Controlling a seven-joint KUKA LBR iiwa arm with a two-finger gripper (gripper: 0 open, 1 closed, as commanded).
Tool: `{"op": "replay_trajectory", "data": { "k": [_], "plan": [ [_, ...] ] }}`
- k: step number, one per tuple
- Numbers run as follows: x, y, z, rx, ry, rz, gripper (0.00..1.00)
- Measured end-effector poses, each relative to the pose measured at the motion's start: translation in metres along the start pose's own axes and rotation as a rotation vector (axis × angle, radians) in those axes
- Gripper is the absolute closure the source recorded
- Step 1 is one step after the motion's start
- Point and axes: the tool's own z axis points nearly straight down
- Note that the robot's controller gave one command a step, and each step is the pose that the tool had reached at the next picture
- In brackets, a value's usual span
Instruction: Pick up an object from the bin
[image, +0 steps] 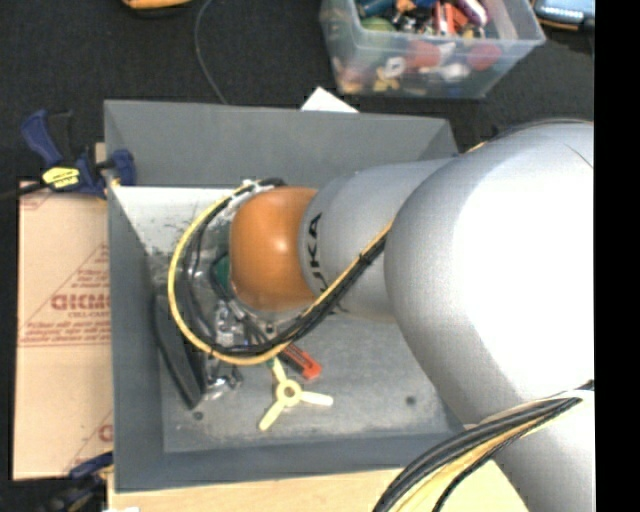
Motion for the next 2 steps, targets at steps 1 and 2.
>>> {"op": "replay_trajectory", "data": {
  "k": [1,2],
  "plan": [
    [0.008,0.001,0.0,0.008,-0.009,-0.073,1.0],
    [0.029,0.007,-0.006,0.012,0.009,0.068,1.0]
  ]
}}
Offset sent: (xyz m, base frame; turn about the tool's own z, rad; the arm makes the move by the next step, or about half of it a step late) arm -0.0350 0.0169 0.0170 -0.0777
